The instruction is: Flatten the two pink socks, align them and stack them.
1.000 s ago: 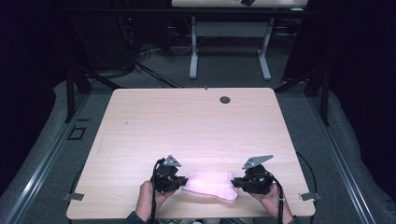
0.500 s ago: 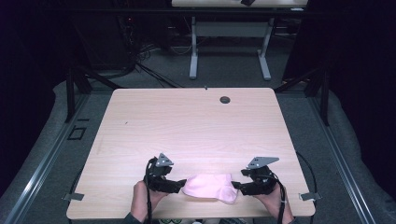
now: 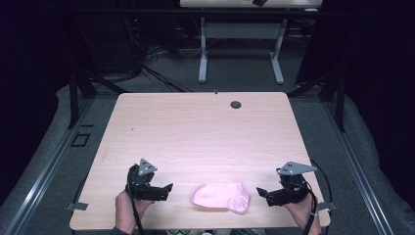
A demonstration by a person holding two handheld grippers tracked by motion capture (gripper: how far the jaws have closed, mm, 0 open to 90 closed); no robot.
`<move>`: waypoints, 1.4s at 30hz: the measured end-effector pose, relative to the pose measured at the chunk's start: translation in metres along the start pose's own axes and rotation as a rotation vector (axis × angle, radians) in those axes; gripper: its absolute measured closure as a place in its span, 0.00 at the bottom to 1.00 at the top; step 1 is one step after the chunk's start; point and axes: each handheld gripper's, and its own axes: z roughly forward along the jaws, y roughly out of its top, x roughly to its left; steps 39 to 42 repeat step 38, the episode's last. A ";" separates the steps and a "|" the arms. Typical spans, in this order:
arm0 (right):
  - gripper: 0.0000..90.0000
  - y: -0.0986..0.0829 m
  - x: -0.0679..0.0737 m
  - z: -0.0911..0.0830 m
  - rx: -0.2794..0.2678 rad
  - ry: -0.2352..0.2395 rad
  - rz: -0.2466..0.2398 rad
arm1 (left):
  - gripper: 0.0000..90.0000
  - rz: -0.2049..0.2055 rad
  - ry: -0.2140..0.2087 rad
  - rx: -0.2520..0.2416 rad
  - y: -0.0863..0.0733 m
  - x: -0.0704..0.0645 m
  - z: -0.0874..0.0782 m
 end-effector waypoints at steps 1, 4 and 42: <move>0.00 -0.002 -0.003 -0.002 0.006 -0.012 -0.002 | 0.05 -0.003 0.011 0.002 -0.003 0.004 0.000; 0.00 -0.008 -0.012 -0.004 0.005 -0.044 0.021 | 0.05 -0.021 0.024 0.003 -0.008 0.011 0.001; 0.00 -0.066 -0.075 0.030 0.056 -0.225 0.150 | 0.00 -0.143 0.154 -0.029 -0.052 0.060 0.036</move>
